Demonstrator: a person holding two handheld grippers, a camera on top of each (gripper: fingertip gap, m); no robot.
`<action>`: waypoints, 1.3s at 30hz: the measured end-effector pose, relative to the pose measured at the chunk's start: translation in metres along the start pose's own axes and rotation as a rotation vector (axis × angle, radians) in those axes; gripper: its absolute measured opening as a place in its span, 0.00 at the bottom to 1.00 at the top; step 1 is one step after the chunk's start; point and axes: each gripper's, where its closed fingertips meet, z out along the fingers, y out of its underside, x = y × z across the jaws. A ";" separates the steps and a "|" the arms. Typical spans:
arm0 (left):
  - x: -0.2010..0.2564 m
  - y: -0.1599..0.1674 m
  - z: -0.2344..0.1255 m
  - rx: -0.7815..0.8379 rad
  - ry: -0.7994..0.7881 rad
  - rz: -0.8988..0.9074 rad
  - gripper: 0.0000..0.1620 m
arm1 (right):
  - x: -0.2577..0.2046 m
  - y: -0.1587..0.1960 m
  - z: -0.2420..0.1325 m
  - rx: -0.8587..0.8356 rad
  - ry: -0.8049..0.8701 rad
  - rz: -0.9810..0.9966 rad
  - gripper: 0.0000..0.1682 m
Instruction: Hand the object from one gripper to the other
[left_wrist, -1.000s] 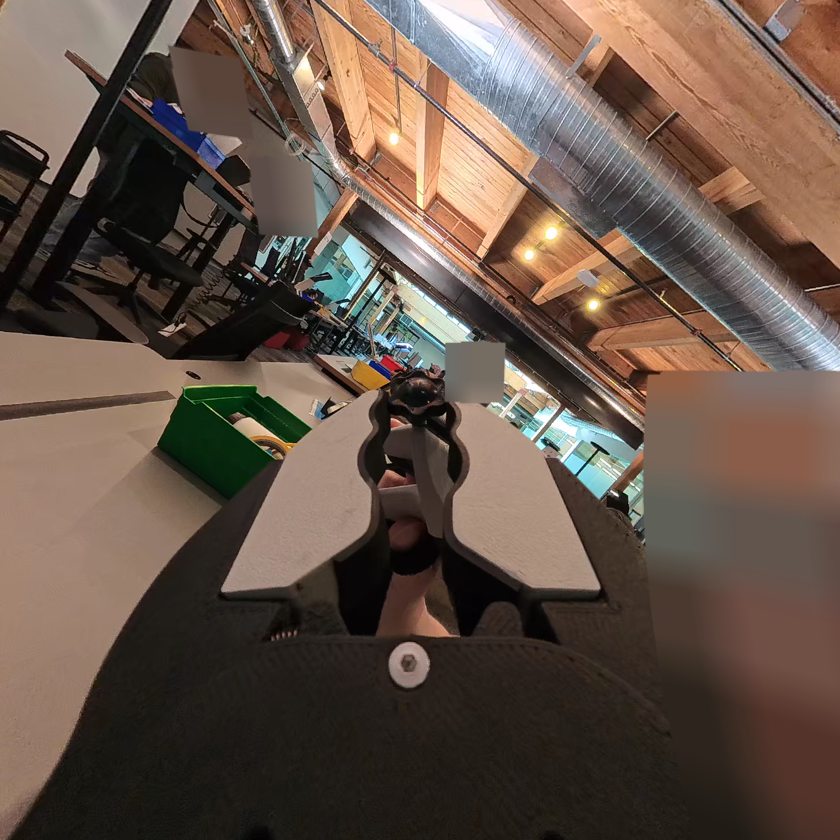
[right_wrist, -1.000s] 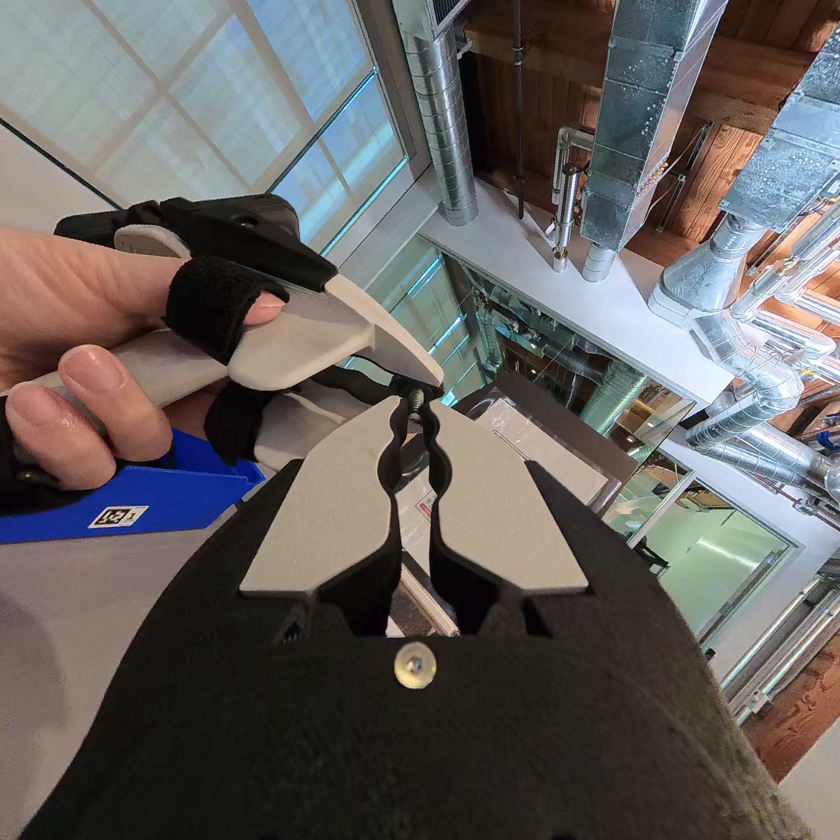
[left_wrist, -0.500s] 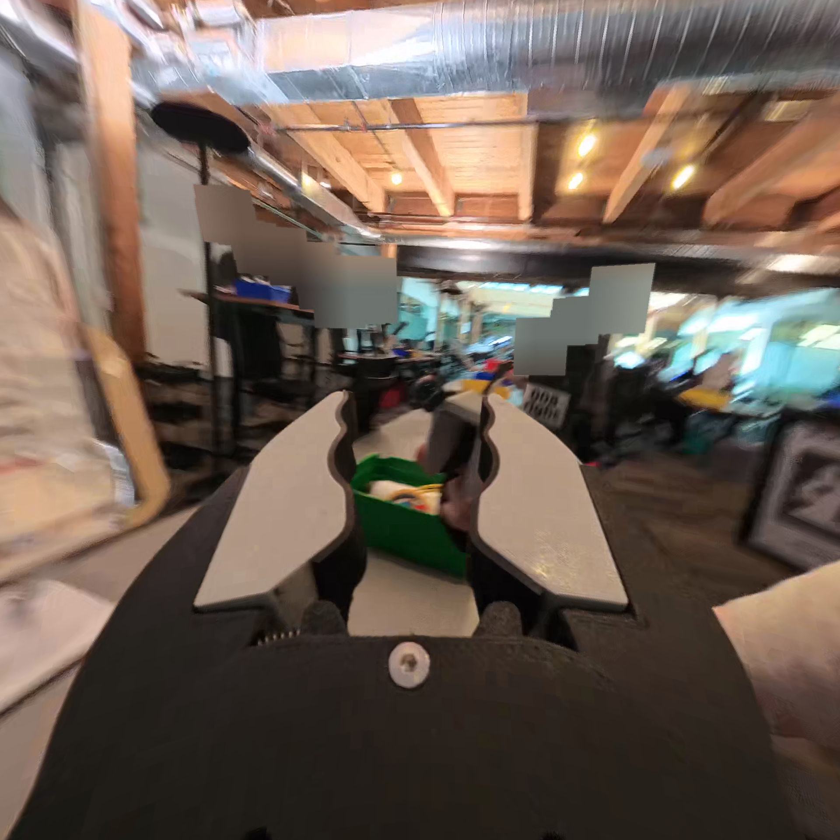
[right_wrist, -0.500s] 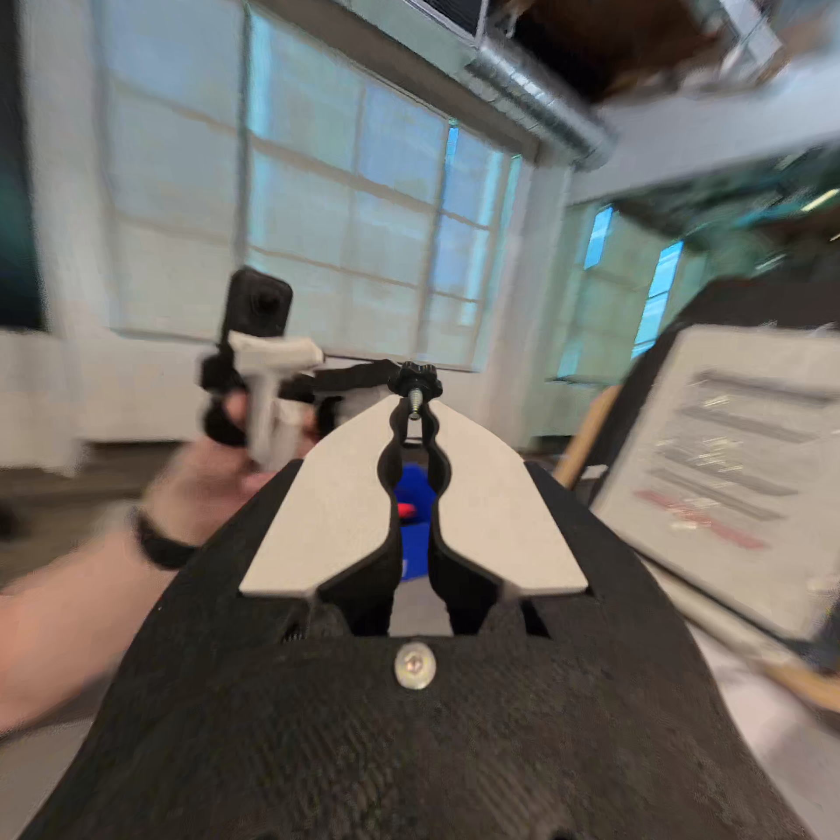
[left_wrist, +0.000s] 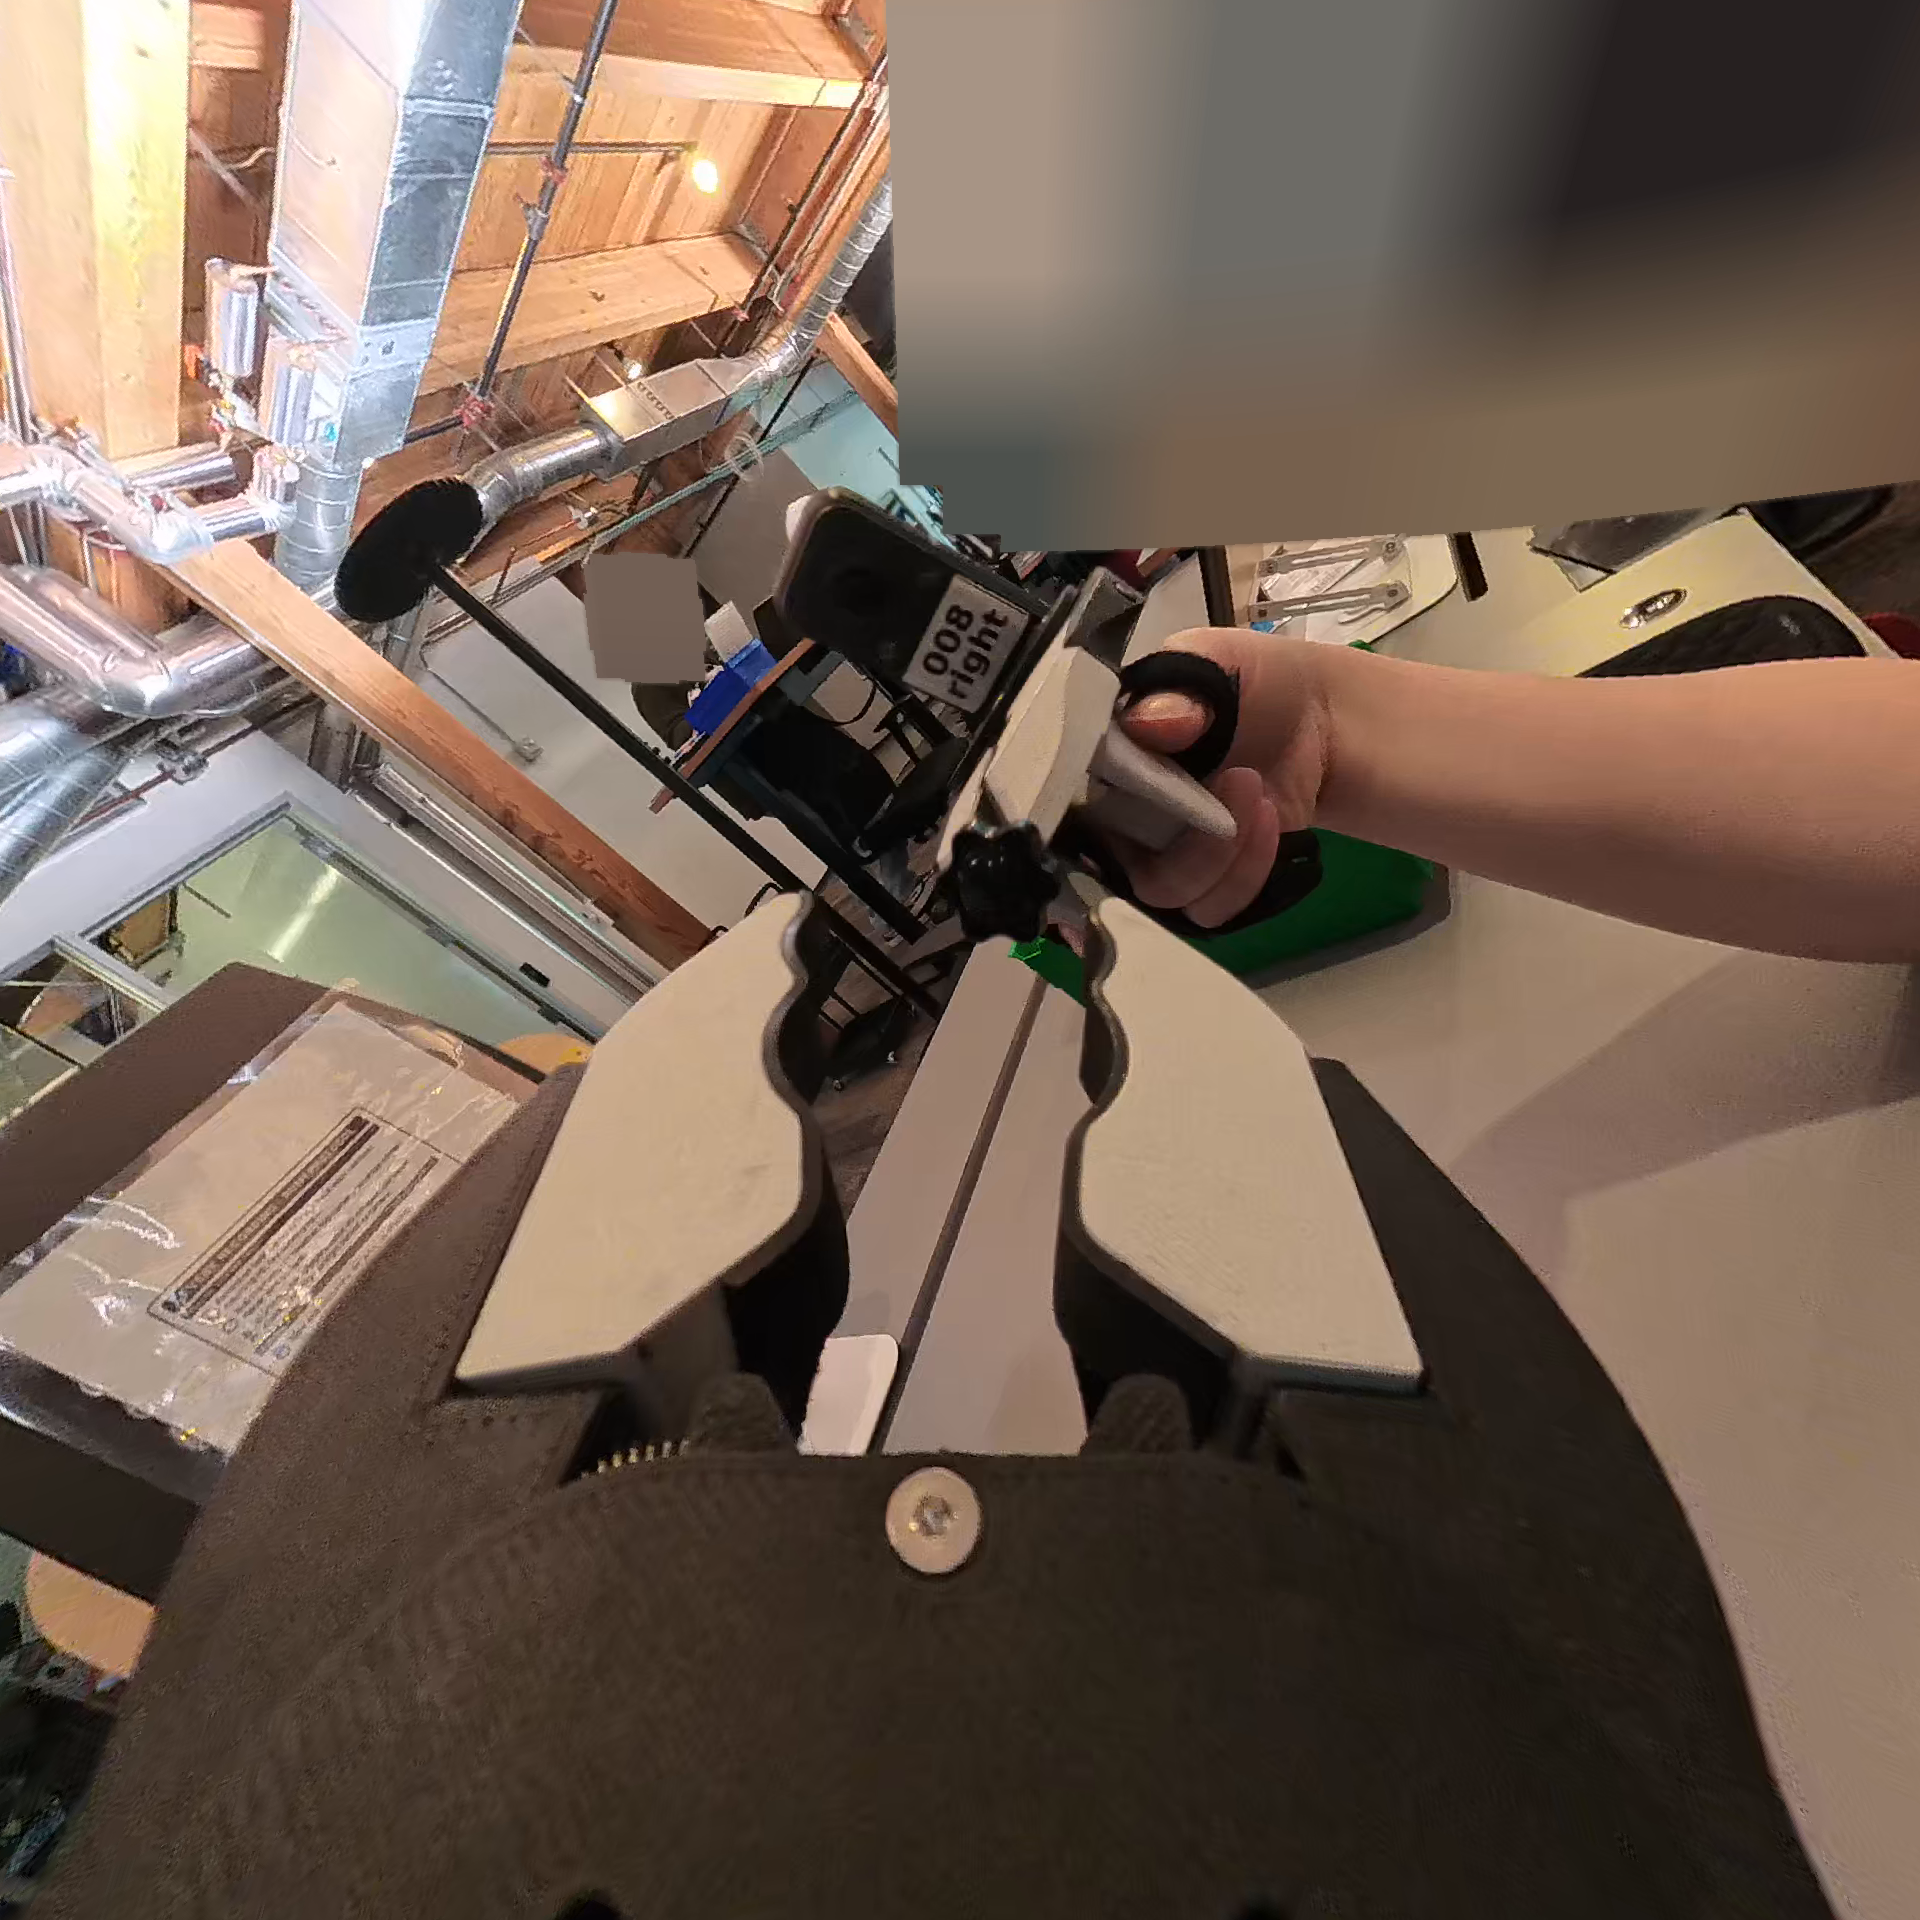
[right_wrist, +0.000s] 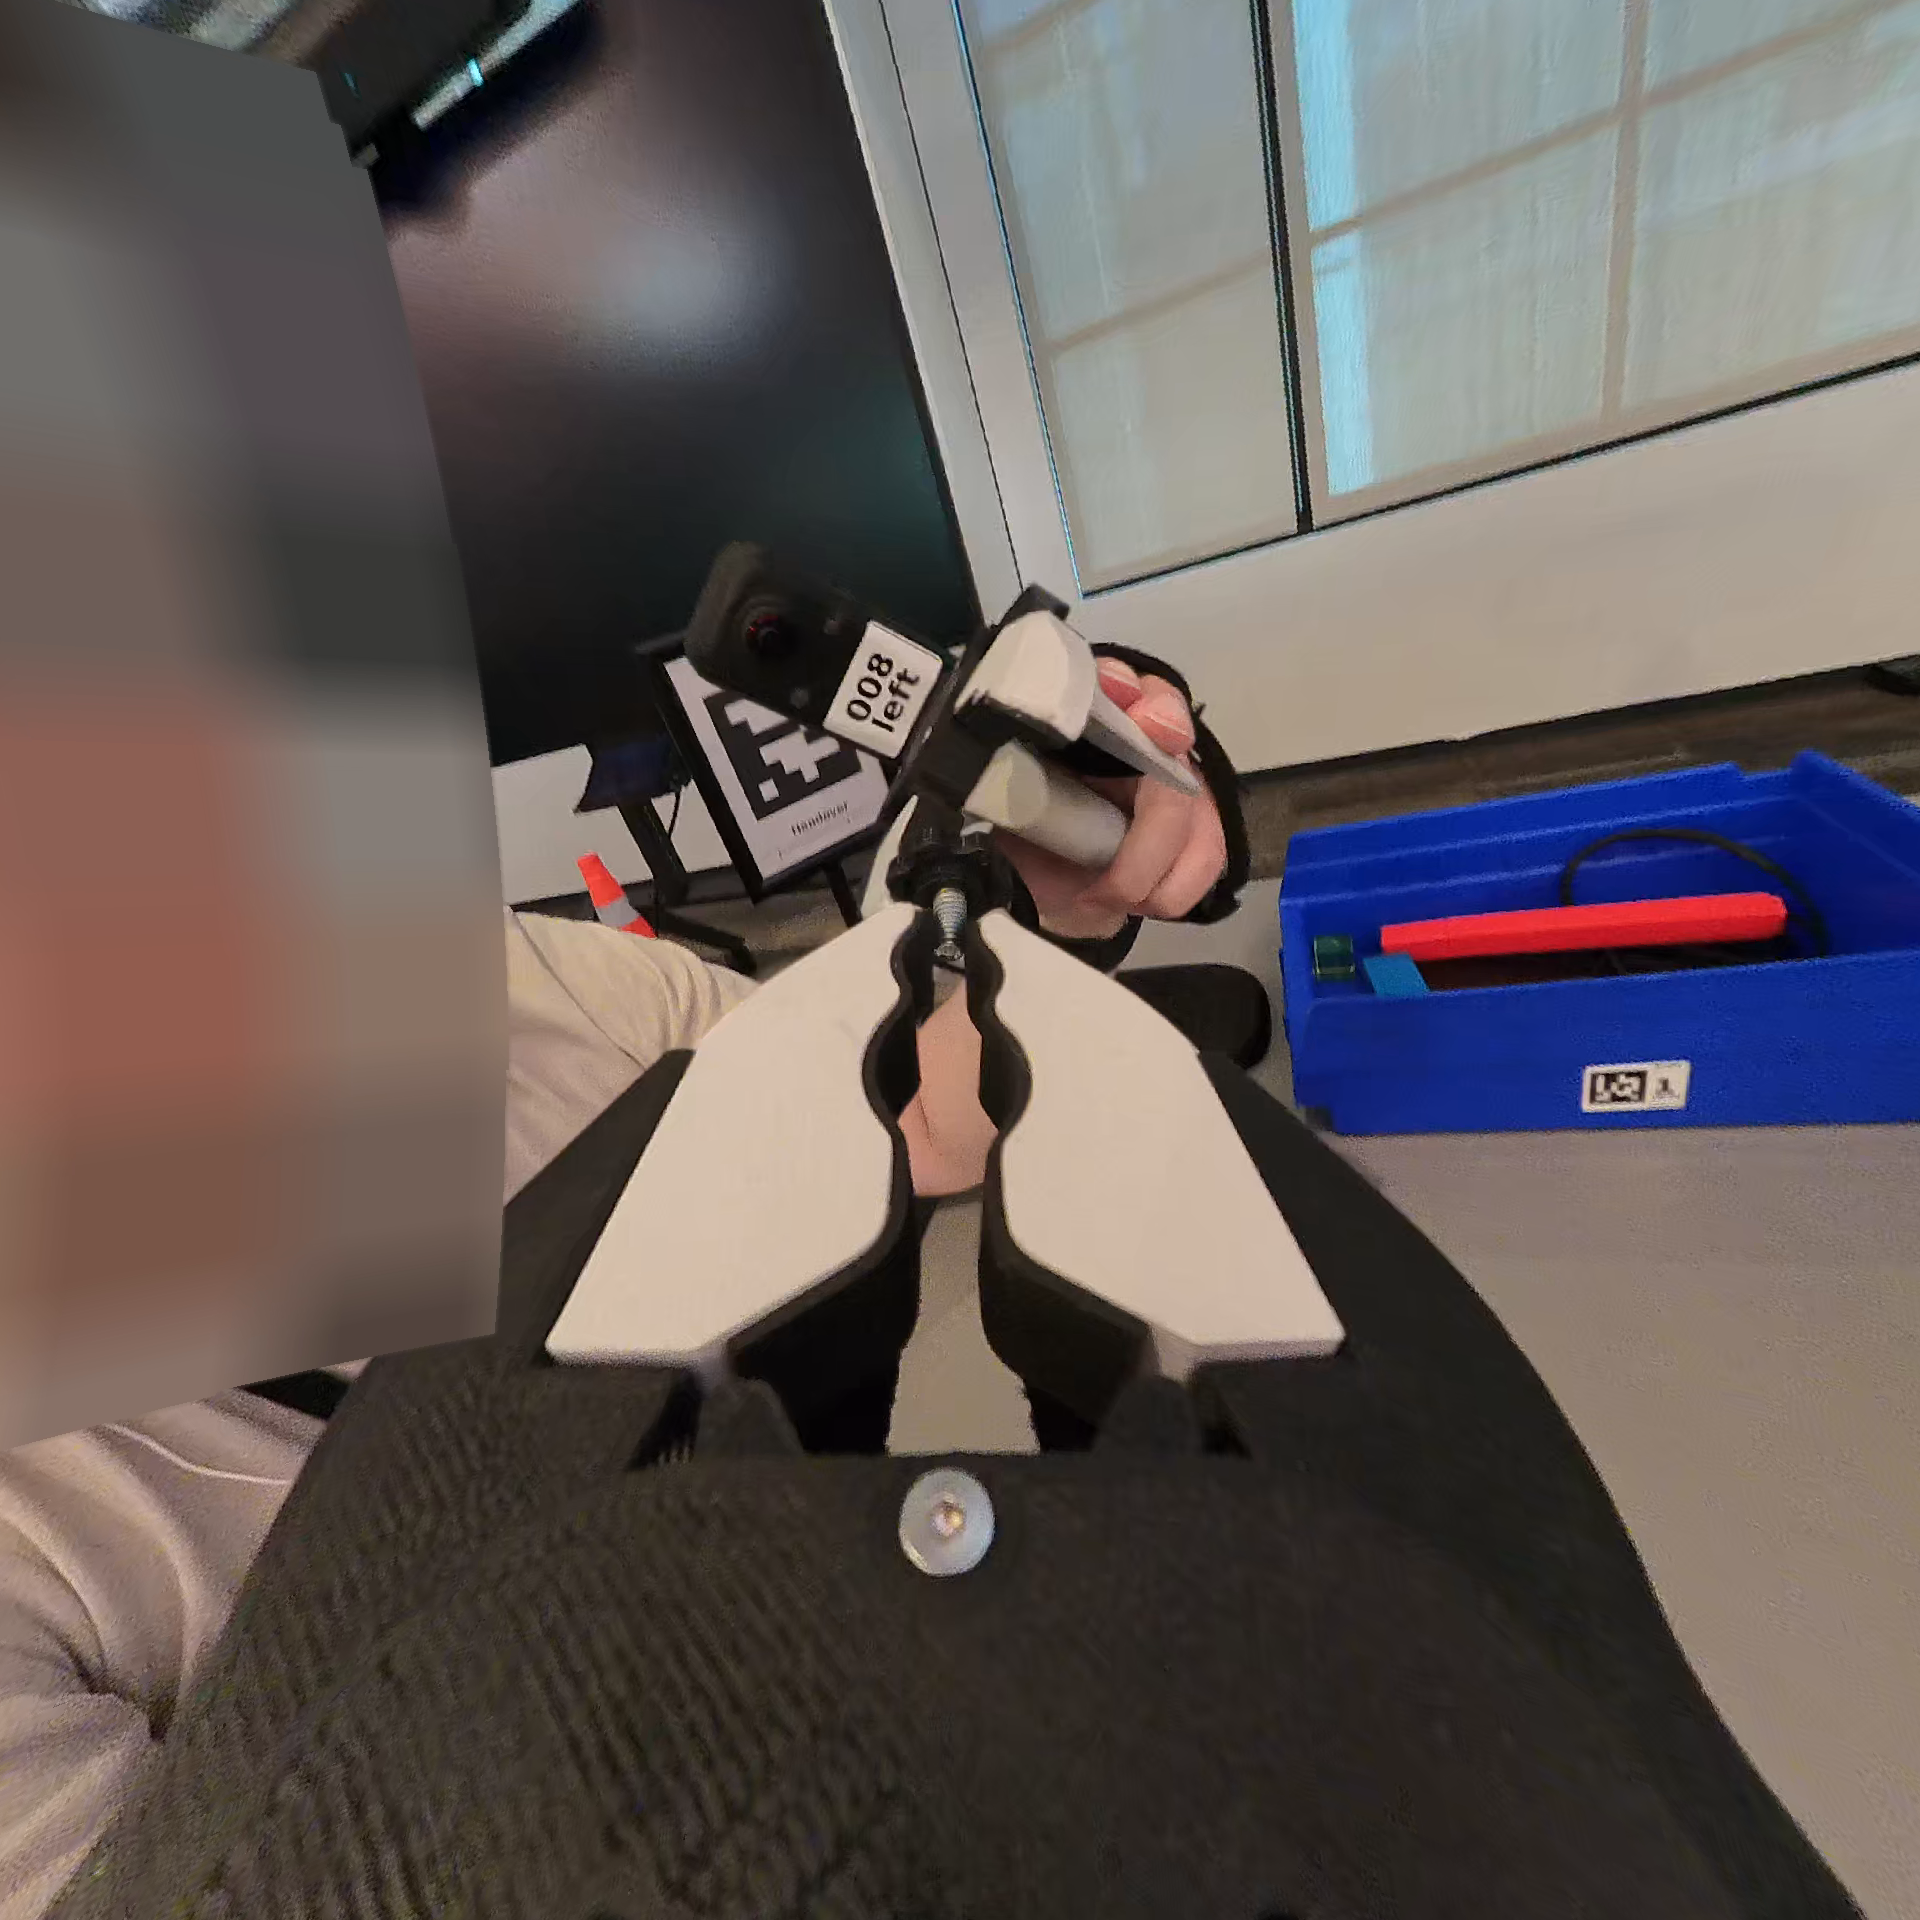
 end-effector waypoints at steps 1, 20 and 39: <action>0.004 0.001 0.001 -0.001 0.017 0.010 0.26 | 0.000 0.003 0.001 -0.016 0.005 -0.003 0.04; -0.058 0.027 -0.005 -0.318 -0.543 0.581 0.13 | 0.048 -0.036 -0.022 0.033 0.708 -0.544 0.26; -0.041 -0.013 0.003 -0.044 -0.802 0.758 0.13 | 0.015 -0.045 0.017 -0.052 0.950 -1.012 0.16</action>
